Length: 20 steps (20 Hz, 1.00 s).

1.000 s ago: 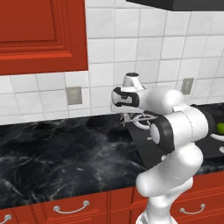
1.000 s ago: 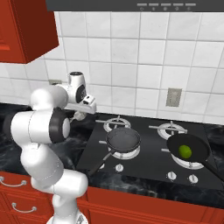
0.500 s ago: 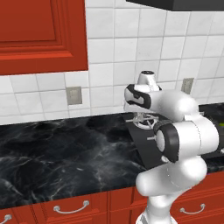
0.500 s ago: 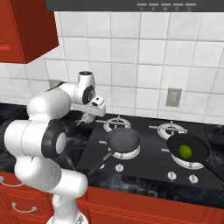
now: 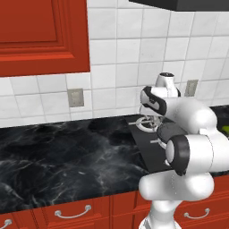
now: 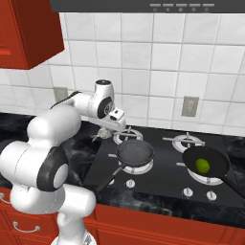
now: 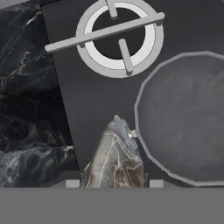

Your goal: Place both pans onto different burners. Then place the lime and the fish on different pans.

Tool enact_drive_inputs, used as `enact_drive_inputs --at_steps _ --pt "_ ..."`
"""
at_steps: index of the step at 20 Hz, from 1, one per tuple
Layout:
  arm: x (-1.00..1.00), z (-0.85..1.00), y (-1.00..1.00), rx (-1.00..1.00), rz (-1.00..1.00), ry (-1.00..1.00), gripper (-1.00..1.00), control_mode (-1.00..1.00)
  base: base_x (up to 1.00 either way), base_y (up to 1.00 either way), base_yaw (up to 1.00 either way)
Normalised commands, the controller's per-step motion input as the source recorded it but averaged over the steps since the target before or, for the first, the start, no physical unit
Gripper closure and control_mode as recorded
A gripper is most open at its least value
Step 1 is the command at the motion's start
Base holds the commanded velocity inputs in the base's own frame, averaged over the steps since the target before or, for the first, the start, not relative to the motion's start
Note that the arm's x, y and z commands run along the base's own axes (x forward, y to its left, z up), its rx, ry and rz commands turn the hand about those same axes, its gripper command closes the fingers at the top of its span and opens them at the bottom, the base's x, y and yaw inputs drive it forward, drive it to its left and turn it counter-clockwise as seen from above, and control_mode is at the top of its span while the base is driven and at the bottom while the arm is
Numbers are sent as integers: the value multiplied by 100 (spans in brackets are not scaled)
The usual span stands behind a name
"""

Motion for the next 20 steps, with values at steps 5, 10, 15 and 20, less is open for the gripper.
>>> enact_drive_inputs --at_steps 5,10,15,20 --pt "-8 0 -53 0 -4 0 100 -100 0 0 0" --pt "-5 -3 -51 0 -2 0 100 -100 0 0 0" --pt "0 -9 -50 0 -1 0 100 -100 0 0 0" --pt "0 -22 -31 0 0 0 100 -100 0 0 0"
